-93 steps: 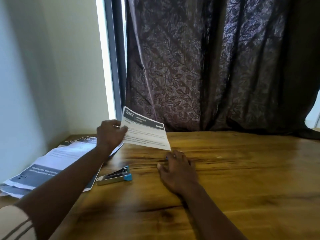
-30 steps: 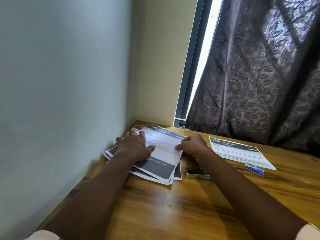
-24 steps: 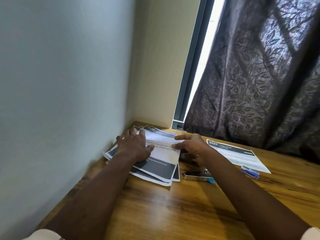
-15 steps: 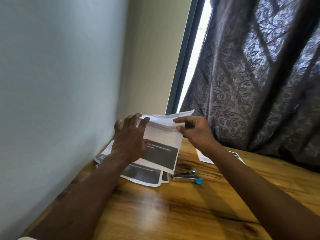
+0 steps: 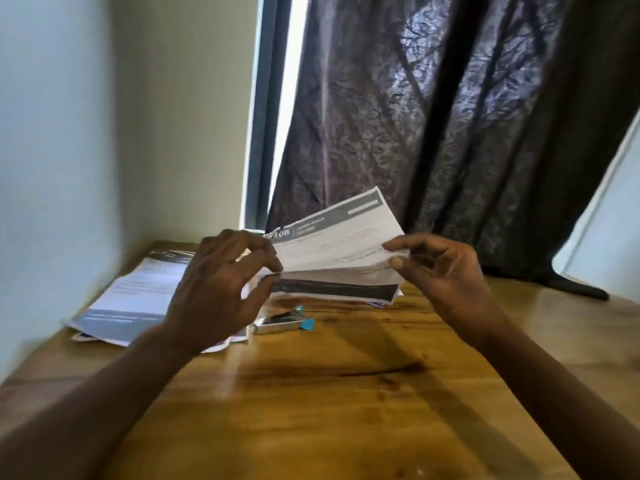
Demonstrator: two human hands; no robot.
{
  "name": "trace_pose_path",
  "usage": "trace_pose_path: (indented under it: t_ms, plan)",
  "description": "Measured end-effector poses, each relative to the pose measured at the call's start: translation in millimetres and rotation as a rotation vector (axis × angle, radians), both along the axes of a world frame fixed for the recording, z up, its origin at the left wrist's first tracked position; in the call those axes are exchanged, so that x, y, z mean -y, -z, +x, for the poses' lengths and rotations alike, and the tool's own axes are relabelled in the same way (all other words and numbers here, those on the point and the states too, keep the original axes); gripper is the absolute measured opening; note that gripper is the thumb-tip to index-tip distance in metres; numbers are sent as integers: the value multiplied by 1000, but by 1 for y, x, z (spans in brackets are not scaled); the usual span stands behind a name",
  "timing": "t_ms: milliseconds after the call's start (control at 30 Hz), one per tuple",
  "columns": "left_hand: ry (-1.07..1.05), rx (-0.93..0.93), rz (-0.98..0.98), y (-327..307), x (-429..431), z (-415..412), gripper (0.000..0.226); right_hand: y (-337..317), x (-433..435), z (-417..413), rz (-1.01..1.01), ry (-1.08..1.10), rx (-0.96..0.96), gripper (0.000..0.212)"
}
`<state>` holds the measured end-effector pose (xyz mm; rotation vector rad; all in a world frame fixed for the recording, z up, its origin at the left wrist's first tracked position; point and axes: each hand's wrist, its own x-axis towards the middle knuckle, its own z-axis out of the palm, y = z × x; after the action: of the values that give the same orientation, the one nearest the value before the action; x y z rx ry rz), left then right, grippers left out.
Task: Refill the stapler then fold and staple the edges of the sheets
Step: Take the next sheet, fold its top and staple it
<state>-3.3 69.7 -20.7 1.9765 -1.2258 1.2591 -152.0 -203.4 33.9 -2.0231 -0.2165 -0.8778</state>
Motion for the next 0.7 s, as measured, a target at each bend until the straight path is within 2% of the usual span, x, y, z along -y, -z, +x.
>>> trace_pose_path:
  t_ms: [100,200,333,433,567,700]
  plan:
    - [194,-132,101,13,23,-19,19,34,26,-33,60,137,-8,18]
    - [343,-295,206,28,39,-31,21,65,37,-53,82,234,-92,22]
    - [330,-426,419,41,50,-35,16,85,46,-60,-75,405,-234,15]
    - [321,-518,573,47,56,-38,16,91,47,-55,-255,562,-320,24]
    - [321,-616,608,41,57,-43,19,91,29,-42,-385,347,-385,37]
    - [332,-650,656,37,56,-46,31,93,12,-19,-442,196,-465,44]
